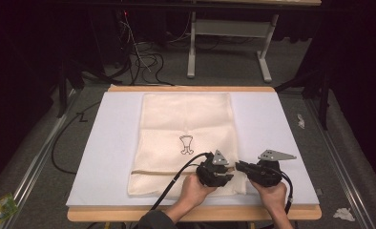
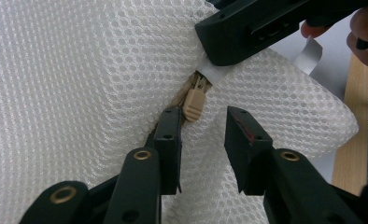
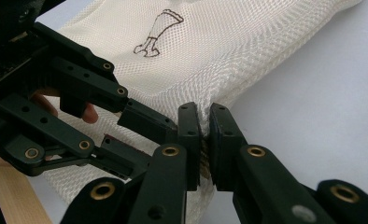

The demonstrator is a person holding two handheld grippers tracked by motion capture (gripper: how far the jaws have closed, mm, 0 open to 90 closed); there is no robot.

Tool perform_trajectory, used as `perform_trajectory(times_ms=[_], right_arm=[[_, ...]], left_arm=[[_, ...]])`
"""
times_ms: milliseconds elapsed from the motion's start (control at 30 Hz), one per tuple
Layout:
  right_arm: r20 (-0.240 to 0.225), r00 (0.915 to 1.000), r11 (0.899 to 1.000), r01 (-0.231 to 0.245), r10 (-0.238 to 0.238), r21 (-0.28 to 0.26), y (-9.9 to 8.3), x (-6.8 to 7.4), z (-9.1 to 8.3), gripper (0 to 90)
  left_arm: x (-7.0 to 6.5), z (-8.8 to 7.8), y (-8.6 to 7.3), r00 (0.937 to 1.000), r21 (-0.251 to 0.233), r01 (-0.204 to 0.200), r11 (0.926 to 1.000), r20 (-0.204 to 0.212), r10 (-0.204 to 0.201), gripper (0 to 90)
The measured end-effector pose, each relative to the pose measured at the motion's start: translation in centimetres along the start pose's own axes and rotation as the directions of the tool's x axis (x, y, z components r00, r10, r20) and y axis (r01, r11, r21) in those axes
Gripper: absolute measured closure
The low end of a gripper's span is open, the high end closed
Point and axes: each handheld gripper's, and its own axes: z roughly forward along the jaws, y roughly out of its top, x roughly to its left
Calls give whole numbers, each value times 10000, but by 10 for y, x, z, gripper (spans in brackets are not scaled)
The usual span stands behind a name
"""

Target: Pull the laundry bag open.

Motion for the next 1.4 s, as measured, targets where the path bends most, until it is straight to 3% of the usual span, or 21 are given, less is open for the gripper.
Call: perform_trajectory(times_ms=[300,667,767,1400], right_arm=[[-41,10000,10000,65,-65,13,0,0,-1,858],[-48,10000,10000,20,-20,-2,-2,-2,0,857],[-61,10000,10000,5,-5,-27,-3,-3,0,857],[66,9995,9995,295,-295,61,-5,-1,2,856]], left_arm=[[0,-1,1,9996,-244,31,9997,290,-24,725],[-2,0,4,9997,-56,-250,9997,-67,249,838],[0,-1,5,9999,-87,-159,9998,-6,159,860],[0,-8,2,9998,-50,-209,9998,-44,209,868]])
